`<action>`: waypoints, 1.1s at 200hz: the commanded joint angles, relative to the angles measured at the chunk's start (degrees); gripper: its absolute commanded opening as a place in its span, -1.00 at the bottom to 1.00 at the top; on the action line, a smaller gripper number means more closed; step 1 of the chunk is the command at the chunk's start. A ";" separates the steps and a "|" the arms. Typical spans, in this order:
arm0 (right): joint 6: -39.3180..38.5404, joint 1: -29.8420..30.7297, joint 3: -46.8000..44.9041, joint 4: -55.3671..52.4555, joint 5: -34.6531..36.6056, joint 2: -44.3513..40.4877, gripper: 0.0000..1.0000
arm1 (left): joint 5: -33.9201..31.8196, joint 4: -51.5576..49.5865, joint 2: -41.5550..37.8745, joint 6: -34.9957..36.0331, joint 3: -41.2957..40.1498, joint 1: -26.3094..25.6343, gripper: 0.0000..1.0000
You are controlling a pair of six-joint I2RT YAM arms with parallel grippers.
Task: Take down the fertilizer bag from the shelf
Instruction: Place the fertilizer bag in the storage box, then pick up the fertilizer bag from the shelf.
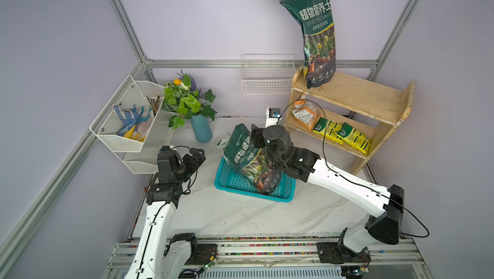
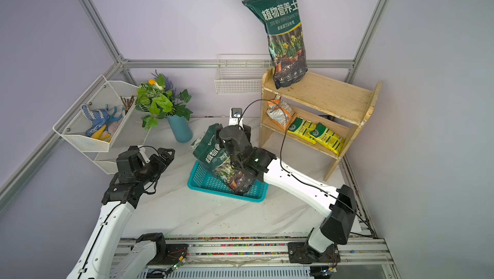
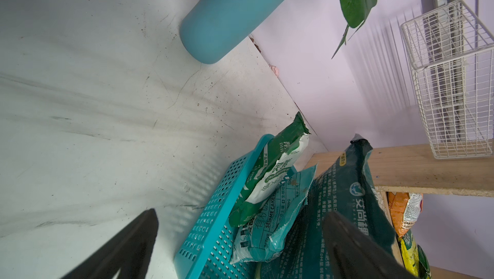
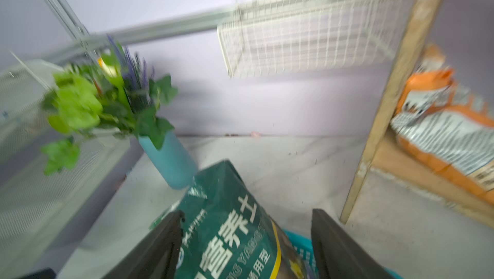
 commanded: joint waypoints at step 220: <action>-30.34 -16.41 50.95 -12.18 12.42 19.16 0.97 | 9.63 -13.62 -6.64 3.95 3.02 1.14 1.00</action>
